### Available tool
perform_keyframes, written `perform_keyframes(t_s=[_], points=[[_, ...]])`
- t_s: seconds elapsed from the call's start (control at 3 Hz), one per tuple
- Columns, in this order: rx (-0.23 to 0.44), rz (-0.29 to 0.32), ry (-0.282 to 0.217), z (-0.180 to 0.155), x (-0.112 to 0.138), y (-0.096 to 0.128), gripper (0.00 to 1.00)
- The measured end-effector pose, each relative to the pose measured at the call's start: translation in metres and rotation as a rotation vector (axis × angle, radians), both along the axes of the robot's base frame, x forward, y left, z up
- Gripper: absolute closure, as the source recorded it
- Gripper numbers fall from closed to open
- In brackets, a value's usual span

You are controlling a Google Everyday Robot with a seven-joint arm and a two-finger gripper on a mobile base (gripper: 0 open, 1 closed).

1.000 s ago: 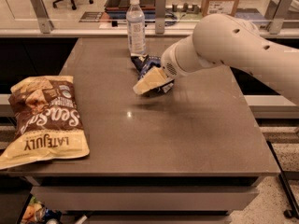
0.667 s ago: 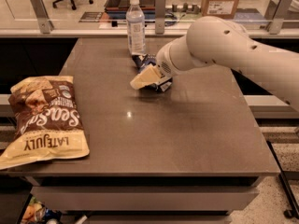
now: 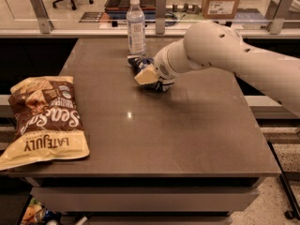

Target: Move blue chip bag near brown chip bag

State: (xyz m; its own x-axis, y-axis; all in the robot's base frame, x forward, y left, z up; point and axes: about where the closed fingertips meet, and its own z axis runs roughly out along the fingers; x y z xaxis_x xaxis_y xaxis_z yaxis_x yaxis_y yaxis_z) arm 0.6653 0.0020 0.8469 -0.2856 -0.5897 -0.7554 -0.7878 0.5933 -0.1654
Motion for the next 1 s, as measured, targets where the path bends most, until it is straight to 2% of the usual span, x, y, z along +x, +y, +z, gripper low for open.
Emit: perform_keyframes(t_s=[0.33, 0.67, 1.0], points=[[0.0, 0.003, 0.001, -0.0005, -0.0004, 0.0017, 0.87], [-0.001, 0.005, 0.001, -0.0009, -0.0007, 0.0031, 1.0], [0.007, 0.018, 0.0, 0.0027, -0.0022, 0.0049, 1.0]])
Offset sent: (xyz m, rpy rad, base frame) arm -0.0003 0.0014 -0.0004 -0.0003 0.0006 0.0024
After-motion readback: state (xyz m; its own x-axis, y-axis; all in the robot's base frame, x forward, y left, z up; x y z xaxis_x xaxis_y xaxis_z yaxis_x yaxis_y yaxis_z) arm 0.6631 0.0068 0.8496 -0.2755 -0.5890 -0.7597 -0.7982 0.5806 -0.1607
